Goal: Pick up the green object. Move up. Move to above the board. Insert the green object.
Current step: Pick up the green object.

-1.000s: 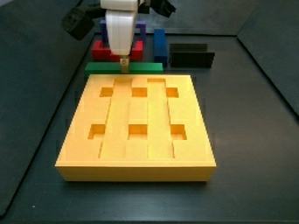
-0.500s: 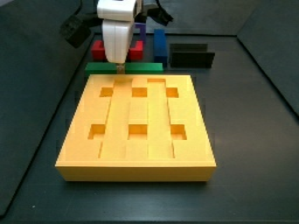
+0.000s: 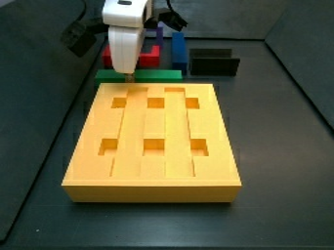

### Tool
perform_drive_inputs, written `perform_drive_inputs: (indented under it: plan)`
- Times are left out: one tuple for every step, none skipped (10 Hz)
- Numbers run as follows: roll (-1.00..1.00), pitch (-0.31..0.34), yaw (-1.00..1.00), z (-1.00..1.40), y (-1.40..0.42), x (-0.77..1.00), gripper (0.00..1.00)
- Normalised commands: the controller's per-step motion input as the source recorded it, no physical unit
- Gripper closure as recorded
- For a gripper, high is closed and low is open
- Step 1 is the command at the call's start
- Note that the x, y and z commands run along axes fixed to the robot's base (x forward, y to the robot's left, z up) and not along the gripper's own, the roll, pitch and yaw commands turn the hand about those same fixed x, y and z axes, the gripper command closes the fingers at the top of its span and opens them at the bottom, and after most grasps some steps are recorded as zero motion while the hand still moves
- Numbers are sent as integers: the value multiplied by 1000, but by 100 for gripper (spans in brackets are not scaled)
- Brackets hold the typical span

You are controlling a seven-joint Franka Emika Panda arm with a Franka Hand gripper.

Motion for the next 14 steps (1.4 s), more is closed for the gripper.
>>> perform_drive_inputs:
  plan:
    - [0,0,0,0,0,0,100]
    - [0,0,0,0,0,0,100]
    - [0,0,0,0,0,0,100]
    - [0,0,0,0,0,0,100]
    - [0,0,0,0,0,0,100]
    - [0,0,0,0,0,0,100]
    - [0,0,0,0,0,0,100]
    - [0,0,0,0,0,0,100]
    - [0,0,0,0,0,0,100]
    - [0,0,0,0,0,0,100]
    - [0,0,0,0,0,0,100]
    - [0,0,0,0,0,0,100]
    - [0,0,0,0,0,0,100]
    - [0,0,0,0,0,0,100]
